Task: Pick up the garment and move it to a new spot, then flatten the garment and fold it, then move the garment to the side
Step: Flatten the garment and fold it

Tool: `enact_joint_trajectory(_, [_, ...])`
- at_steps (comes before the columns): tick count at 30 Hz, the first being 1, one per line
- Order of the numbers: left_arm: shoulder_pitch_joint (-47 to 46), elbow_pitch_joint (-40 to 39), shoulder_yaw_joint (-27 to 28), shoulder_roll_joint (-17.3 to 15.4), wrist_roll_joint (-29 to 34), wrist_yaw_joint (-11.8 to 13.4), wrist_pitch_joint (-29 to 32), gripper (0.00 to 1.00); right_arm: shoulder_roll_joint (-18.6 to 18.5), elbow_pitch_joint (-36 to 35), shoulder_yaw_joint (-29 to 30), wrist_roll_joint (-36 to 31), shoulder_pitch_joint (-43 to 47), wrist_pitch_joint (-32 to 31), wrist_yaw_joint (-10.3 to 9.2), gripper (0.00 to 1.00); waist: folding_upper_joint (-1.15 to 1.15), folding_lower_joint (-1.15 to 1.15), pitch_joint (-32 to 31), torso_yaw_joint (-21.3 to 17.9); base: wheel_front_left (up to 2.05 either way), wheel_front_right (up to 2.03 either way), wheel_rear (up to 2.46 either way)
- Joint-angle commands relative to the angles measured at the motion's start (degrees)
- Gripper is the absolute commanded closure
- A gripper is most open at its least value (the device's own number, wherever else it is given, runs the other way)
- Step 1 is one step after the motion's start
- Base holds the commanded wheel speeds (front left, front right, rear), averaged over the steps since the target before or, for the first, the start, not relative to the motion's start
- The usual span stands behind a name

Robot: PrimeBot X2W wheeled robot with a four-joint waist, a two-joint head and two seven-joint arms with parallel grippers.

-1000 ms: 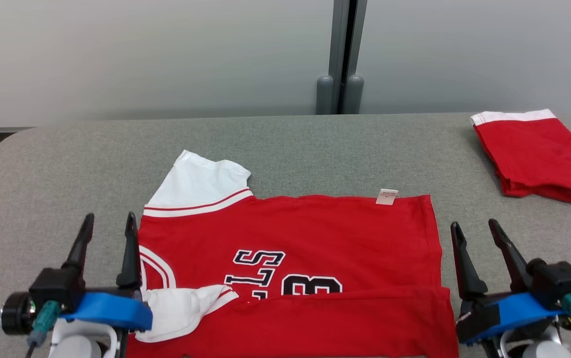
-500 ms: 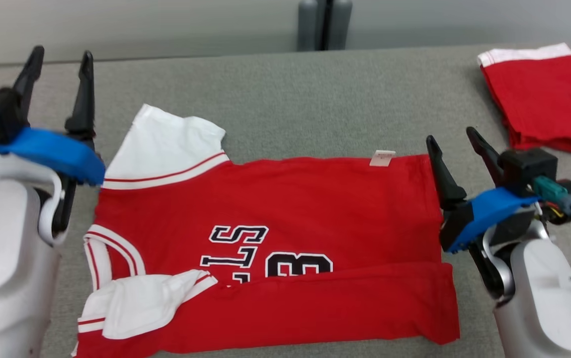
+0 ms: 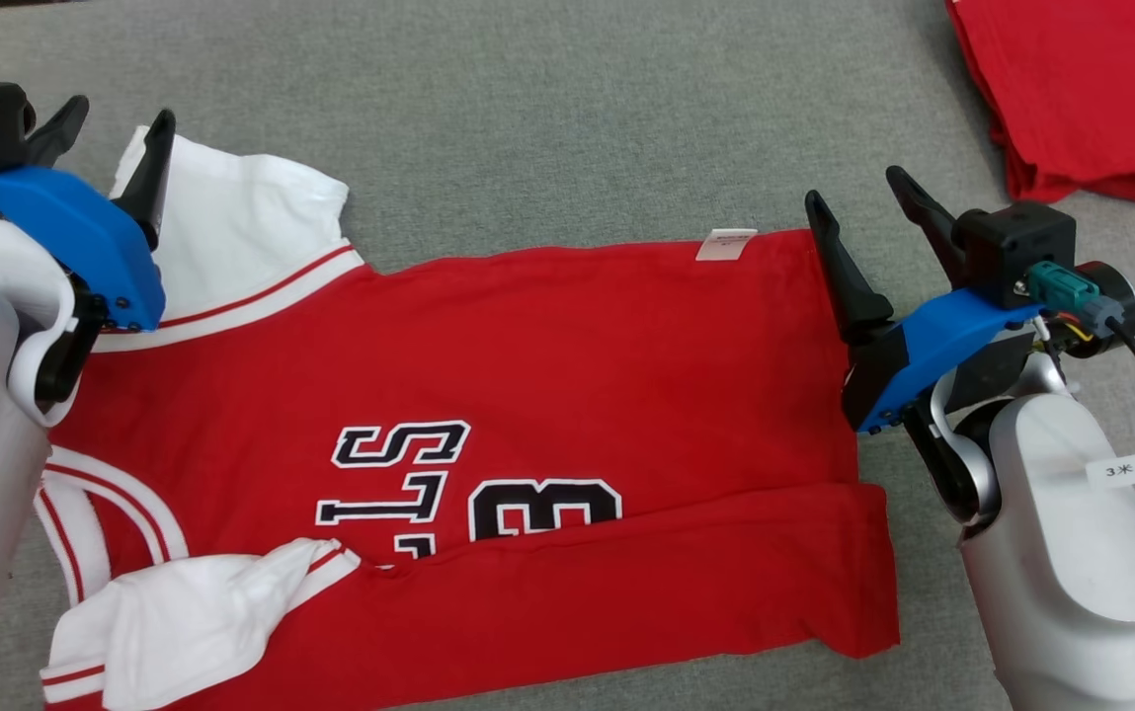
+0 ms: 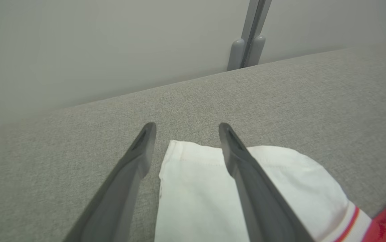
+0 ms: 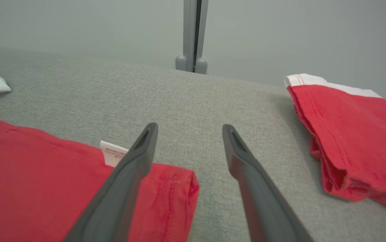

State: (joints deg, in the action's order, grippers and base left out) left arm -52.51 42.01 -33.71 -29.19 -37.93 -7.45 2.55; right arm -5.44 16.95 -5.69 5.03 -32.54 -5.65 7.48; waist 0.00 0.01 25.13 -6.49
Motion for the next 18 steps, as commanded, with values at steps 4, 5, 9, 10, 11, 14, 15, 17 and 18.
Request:
enact_joint_trajectory(4, [-2.54,3.62,-4.2,-1.33,-3.63,-0.02,1.28,0.0,0.31,0.35,-0.66,0.11,-1.93,0.75,0.03,0.0,0.0,-0.01,1.95,-1.27,0.0,0.0,0.0])
enact_joint_trajectory(5, [-2.87,4.27,-4.97,-1.63,-4.27,-0.02,1.25,0.0,0.34,0.39,-0.8,0.16,-2.1,0.83,0.03,0.0,0.0,-0.01,2.23,-1.4,0.0,0.0,0.0])
enact_joint_trajectory(9, [-3.59,6.3,-7.52,-2.26,-6.97,-0.02,1.66,0.0,0.5,0.62,-1.18,0.32,-2.91,1.1,0.03,0.0,0.0,-0.01,3.17,-1.96,0.0,0.0,0.0])
enact_joint_trajectory(10, [-3.59,6.3,-7.52,-2.26,-6.97,-0.02,1.66,0.0,0.5,0.62,-1.18,0.32,-2.91,1.1,0.03,0.0,0.0,-0.01,3.17,-1.96,0.0,0.0,0.0])
enact_joint_trajectory(11, [-4.0,7.17,-8.73,-2.52,-8.04,-0.02,1.55,0.0,0.59,0.91,-1.21,0.43,-3.1,1.0,0.03,0.0,0.0,-0.01,3.53,-2.03,0.0,0.0,0.0])
enact_joint_trajectory(14, [-4.36,8.61,-10.67,-2.81,-8.93,-0.02,1.66,0.0,0.55,1.03,-1.31,0.45,-3.55,0.83,0.03,0.0,0.0,-0.01,4.16,-2.12,0.0,0.0,0.0])
enact_joint_trajectory(15, [-4.6,8.93,-11.22,-2.81,-9.26,-0.02,1.44,0.0,0.5,1.13,-1.34,0.42,-3.58,0.8,0.03,0.0,0.0,-0.01,4.34,-2.11,0.0,0.0,0.0])
enact_joint_trajectory(17, [-4.88,9.36,-11.6,-2.78,-9.77,-0.02,1.35,0.0,0.5,1.2,-1.4,0.39,-3.64,0.65,0.03,0.0,0.0,-0.01,4.53,-2.1,0.0,0.0,0.0])
enact_joint_trajectory(18, [-5.2,9.87,-12.18,-2.85,-9.83,-0.01,1.38,0.0,0.5,1.23,-1.45,0.4,-3.76,0.58,0.03,0.0,0.0,-0.01,4.72,-2.09,0.0,0.0,0.0])
